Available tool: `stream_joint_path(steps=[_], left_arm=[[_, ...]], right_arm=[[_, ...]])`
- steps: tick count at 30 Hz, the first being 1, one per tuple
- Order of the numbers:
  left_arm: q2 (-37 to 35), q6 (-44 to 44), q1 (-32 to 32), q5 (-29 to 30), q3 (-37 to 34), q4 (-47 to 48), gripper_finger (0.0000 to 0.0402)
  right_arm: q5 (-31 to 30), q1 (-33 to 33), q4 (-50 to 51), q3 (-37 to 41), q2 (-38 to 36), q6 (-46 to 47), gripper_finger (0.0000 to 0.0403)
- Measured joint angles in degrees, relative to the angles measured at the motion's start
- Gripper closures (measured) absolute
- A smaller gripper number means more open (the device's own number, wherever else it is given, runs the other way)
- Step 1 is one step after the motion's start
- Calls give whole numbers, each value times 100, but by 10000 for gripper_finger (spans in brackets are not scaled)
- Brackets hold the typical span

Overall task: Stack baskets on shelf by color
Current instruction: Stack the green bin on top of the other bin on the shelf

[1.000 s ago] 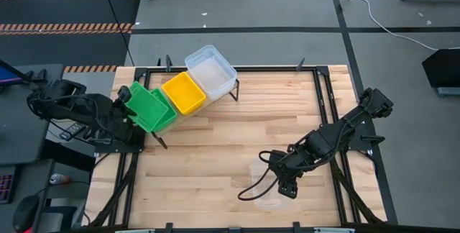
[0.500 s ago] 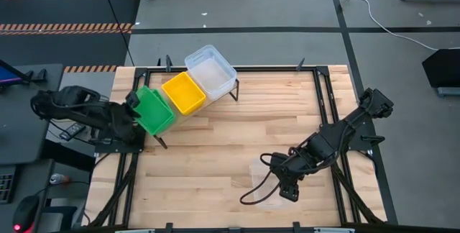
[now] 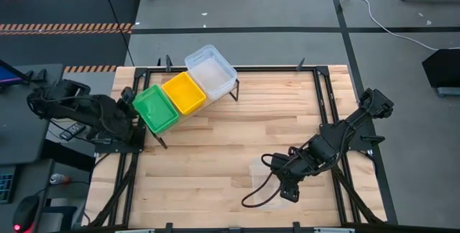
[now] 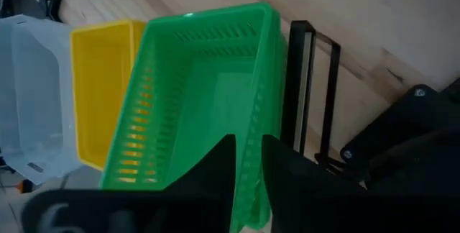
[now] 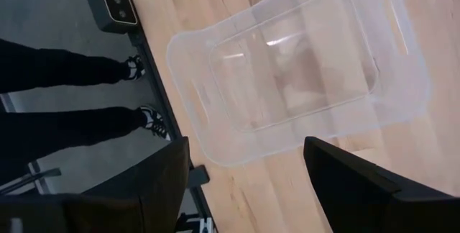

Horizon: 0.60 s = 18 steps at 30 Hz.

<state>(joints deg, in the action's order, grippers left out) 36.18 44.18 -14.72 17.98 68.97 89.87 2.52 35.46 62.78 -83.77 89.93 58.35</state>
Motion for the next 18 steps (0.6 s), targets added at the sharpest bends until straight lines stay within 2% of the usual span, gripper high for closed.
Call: stream_joint_path(steps=[7,11,18], left_arm=[[162,-474,2,-26,5,-484,315],[394,-868,2,-325,9,-925,316],[1112,-2811,2,-410,9,-1074,316]], right_arm=[[2,0,-9,0,2,-27,124],[-6,0,-22,0,2,-44,124],[0,15,-53,0,2,-14,124]])
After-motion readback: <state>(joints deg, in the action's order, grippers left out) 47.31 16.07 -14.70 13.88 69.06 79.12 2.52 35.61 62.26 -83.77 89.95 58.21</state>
